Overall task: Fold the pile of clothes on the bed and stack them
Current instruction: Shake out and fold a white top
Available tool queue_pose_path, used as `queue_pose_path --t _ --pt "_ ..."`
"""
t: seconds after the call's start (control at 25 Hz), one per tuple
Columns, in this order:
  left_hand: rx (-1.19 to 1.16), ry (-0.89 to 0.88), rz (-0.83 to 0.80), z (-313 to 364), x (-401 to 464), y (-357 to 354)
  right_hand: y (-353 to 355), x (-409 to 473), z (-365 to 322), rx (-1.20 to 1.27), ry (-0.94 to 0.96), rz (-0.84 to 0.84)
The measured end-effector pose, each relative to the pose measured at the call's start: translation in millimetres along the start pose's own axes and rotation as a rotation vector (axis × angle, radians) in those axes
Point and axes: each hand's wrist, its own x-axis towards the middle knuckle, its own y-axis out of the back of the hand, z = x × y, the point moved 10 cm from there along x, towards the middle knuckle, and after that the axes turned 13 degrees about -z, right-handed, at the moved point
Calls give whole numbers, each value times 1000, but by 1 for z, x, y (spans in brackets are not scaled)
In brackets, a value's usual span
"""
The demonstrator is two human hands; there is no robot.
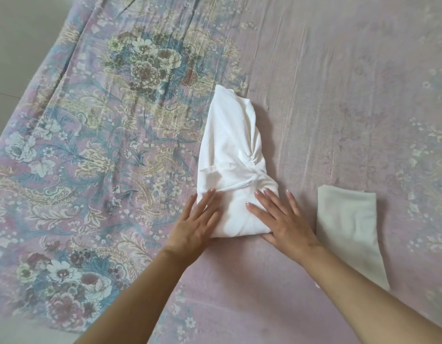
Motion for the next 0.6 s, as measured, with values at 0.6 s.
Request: queue_pose_path --t 0.6 --pt "-1499 810 143 -83 23 8 13 19 54 1590 -679 155"
